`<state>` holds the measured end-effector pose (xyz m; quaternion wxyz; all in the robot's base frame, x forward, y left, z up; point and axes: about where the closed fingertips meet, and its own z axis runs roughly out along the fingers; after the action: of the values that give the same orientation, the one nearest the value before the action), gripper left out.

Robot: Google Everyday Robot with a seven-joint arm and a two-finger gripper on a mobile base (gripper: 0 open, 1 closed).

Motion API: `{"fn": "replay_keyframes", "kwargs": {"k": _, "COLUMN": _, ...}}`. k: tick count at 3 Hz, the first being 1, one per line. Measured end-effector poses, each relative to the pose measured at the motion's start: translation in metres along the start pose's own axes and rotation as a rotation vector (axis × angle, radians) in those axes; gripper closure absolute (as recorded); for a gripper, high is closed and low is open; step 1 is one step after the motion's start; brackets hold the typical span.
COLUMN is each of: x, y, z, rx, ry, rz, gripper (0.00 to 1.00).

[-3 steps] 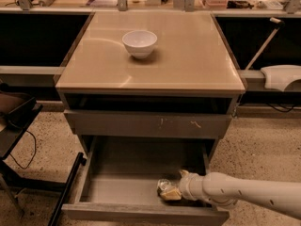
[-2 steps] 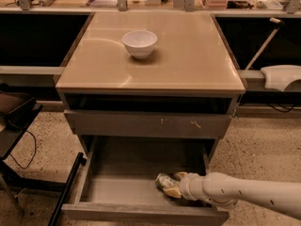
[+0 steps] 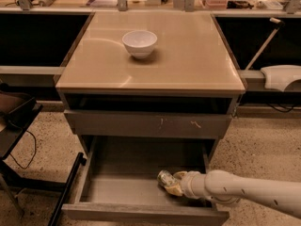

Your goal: Pick 7up can from middle drawer and place on counter

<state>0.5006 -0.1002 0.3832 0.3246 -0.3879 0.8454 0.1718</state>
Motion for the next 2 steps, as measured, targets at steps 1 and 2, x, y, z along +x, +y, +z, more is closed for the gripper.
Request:
{"fn": "replay_keyframes", "kwargs": {"k": 1, "x": -0.045, "y": -0.013, "z": -0.048, "rx": -0.001, "ry": -0.073, "rz": -0.054, "gripper": 1.0}}
{"fn": "replay_keyframes", "kwargs": {"k": 2, "x": -0.092, "y": -0.034, "z": -0.134, "rx": 0.021, "ry": -0.156, "rz": -0.082, "gripper": 1.0}}
